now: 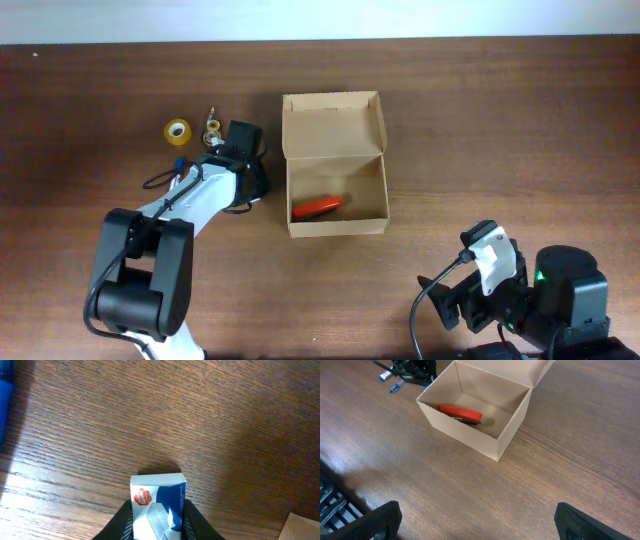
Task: Pack container
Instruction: 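Carry the eraser box into the cardboard box and lower it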
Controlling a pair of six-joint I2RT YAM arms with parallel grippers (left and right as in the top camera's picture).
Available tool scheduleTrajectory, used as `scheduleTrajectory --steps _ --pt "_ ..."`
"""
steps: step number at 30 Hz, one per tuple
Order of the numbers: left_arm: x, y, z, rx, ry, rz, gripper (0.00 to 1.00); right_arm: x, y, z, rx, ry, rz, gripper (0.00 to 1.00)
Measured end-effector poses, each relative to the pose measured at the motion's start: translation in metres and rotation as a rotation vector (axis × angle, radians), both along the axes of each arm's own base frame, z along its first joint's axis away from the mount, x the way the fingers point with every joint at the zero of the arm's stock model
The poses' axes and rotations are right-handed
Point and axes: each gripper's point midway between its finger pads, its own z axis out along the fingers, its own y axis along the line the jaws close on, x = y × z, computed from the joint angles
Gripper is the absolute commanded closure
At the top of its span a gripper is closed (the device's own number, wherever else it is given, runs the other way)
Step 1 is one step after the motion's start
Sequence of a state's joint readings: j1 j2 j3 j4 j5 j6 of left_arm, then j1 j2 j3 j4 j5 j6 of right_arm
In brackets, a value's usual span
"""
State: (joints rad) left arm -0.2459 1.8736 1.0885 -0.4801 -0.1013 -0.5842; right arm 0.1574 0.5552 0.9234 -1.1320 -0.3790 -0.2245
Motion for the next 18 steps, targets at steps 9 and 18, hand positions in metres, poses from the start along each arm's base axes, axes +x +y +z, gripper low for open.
scheduleTrajectory --steps 9,18 --pt "-0.009 0.007 0.014 0.054 0.074 -0.024 0.81 0.0 0.0 0.0 0.0 0.001 0.0 0.01" --pt "0.029 0.004 0.146 0.117 -0.241 -0.161 0.82 0.0 0.0 0.0 0.0 0.0 0.0 0.01"
